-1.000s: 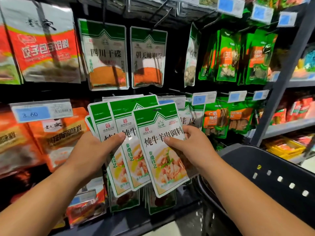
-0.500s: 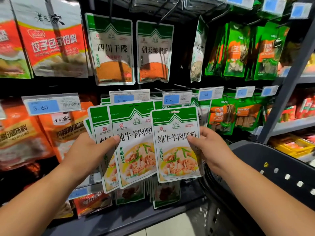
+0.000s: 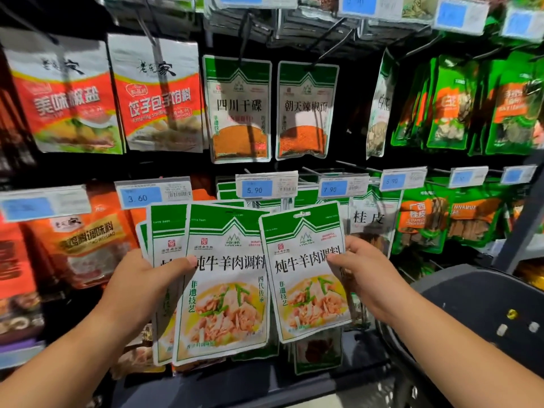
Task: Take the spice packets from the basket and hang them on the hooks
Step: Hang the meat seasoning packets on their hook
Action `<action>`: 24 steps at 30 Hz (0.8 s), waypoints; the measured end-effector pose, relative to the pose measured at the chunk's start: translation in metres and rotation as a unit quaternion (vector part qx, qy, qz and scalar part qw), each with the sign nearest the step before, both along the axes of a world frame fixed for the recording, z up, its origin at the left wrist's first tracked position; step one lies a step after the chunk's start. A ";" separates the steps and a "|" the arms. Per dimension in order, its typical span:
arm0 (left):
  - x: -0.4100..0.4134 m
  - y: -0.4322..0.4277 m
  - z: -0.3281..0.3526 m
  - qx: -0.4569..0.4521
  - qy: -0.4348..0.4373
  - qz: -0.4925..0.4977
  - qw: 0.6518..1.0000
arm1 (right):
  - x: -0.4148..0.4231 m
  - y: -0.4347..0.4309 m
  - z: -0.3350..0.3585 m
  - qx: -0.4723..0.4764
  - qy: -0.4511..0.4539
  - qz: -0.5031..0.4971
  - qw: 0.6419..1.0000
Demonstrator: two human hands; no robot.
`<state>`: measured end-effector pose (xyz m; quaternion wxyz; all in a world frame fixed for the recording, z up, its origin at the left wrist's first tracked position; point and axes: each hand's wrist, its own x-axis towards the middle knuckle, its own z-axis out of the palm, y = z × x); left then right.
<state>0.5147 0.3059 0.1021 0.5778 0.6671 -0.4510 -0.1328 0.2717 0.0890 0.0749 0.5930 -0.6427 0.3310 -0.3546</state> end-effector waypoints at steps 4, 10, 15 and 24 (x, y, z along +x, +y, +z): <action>-0.001 0.011 -0.003 -0.022 0.050 -0.002 0.998 | 0.024 0.022 0.001 0.005 0.021 0.070 0.997; 0.001 0.018 -0.015 0.024 0.052 0.008 0.998 | 0.056 0.054 -0.009 0.016 0.003 0.094 0.995; -0.001 0.022 -0.020 0.078 0.047 -0.019 0.996 | 0.070 0.071 -0.008 0.000 -0.003 0.070 0.998; -0.001 0.032 -0.020 0.075 0.088 -0.038 0.993 | 0.077 0.069 -0.009 0.033 -0.022 0.076 0.996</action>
